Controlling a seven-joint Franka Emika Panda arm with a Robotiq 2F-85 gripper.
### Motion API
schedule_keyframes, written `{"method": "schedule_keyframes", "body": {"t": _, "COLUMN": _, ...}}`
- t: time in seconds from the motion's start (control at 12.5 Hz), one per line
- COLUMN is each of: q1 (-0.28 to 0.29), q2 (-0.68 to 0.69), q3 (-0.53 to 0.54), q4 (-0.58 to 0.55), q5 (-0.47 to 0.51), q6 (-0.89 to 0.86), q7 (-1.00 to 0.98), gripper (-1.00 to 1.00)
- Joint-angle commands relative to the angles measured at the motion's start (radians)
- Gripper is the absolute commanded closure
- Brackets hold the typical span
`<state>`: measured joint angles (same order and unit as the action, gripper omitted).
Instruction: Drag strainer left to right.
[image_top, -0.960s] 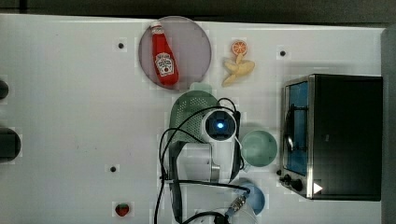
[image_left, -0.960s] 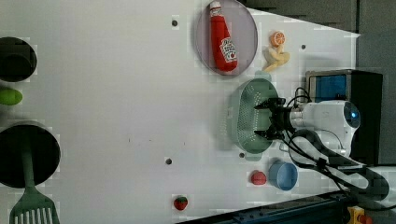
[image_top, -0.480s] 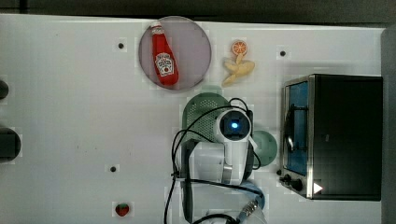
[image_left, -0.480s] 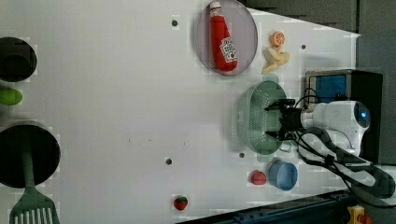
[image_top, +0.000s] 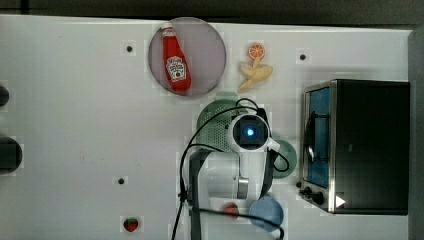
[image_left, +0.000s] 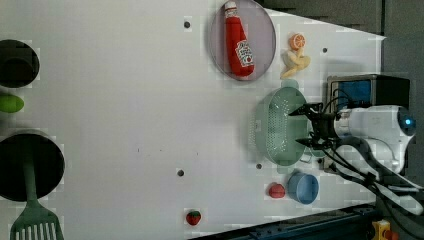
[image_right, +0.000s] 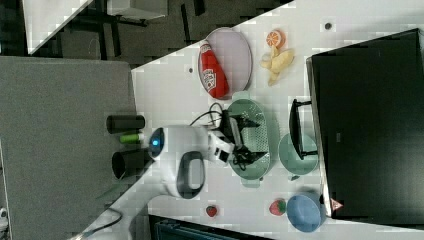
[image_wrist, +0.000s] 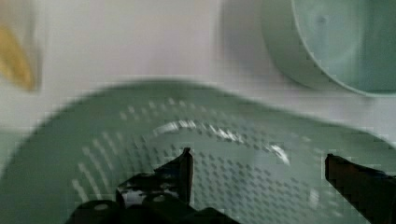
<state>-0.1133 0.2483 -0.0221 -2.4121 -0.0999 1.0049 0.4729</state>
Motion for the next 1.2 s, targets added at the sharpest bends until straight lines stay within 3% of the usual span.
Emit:
{"method": "schedule_keyframes", "body": {"t": 0.08, "q1": 0.023, "q2": -0.182, "q3": 0.029, "q4": 0.083, "q5": 0.015, "q6": -0.187, "q7": -0.280, "gripper": -1.00}}
{"method": "schedule_keyframes", "body": {"t": 0.56, "q1": 0.025, "q2": -0.441, "q3": 0.035, "q4": 0.332, "q5": 0.116, "q6": -0.790, "q7": -0.349, "gripper": -1.00}}
{"method": "schedule_keyframes", "body": {"t": 0.88, "q1": 0.025, "q2": -0.513, "q3": 0.039, "q4": 0.466, "q5": 0.105, "q6": -0.995, "q7": -0.455, "gripper": -1.00}}
{"method": "schedule_keyframes", "body": {"t": 1.2, "q1": 0.025, "q2": -0.515, "q3": 0.039, "q4": 0.479, "q5": 0.104, "q6": -1.010, "q7": -0.457, "gripper": -1.00}}
